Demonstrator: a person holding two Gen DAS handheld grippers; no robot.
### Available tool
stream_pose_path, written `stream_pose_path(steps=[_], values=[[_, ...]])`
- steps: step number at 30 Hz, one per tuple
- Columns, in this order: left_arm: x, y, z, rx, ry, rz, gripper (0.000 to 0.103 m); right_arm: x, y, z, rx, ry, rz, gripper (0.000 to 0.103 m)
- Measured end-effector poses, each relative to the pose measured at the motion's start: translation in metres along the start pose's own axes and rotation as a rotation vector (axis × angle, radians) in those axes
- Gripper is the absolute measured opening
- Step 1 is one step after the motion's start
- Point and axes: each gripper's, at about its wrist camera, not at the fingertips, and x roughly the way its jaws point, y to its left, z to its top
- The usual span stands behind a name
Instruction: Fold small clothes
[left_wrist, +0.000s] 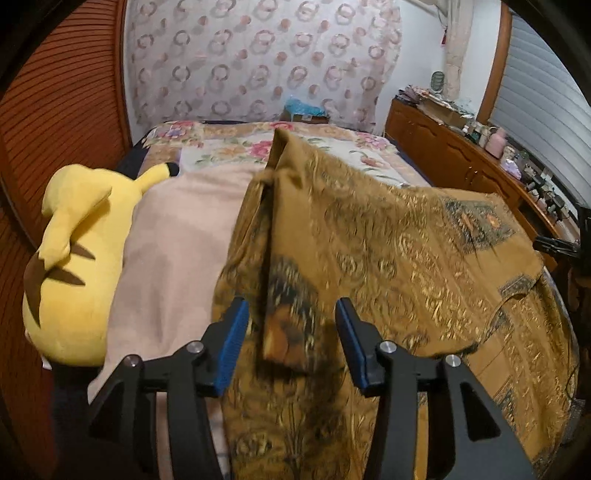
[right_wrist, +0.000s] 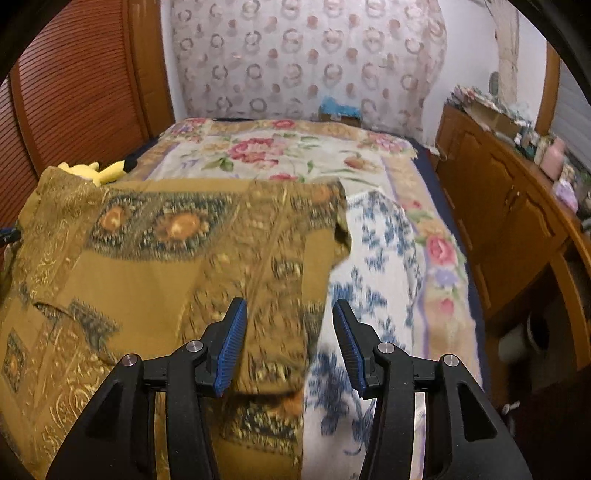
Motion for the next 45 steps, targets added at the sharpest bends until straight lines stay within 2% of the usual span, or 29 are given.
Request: stream_pose_path(steps=[5,10,16,22,25,27,28,29,32,36,39,45], values=[[-0.006,-0.001,-0.013,0.005,0.002,0.019,0.048,0.004,0.003,-0.009,0.006,0.013,0.014,0.049],[-0.012,-0.004,-0.013,0.031,-0.023,0.024,0.047,0.009,0.008,-0.012,-0.004,0.021,0.025,0.049],[-0.01,-0.007,-0.008,0.047,-0.029,-0.007,0.029,0.004,0.011,-0.013,0.002,0.023,0.07,0.049],[-0.002,-0.01,-0.001,0.054,-0.027,-0.002,0.021,-0.004,0.014,-0.013,-0.001,0.02,0.1,0.029],[0.002,-0.01,0.001,0.052,-0.025,0.001,0.016,-0.003,0.013,-0.009,0.004,0.02,0.101,0.027],[0.003,-0.01,0.001,0.05,-0.026,-0.001,0.009,0.002,0.012,-0.005,0.007,0.027,0.092,0.027],[0.002,-0.01,0.001,0.047,-0.032,-0.007,0.004,0.003,0.011,-0.004,0.006,0.033,0.096,0.012],[0.0,-0.011,0.002,0.045,-0.039,-0.013,0.003,0.004,0.012,-0.002,0.0,0.038,0.103,0.004],[-0.012,-0.017,0.002,0.059,-0.064,-0.016,0.001,-0.013,0.016,0.003,-0.013,-0.025,0.13,0.003],[-0.036,-0.022,0.003,0.065,-0.107,-0.041,0.001,-0.047,0.018,0.009,-0.009,-0.109,0.12,0.002],[-0.059,-0.024,0.001,0.065,-0.141,-0.049,0.001,-0.069,0.028,0.009,-0.051,-0.133,0.098,0.002],[-0.1,-0.024,-0.018,0.066,-0.183,-0.052,0.001,-0.116,0.039,-0.006,-0.066,-0.194,0.108,0.001]])
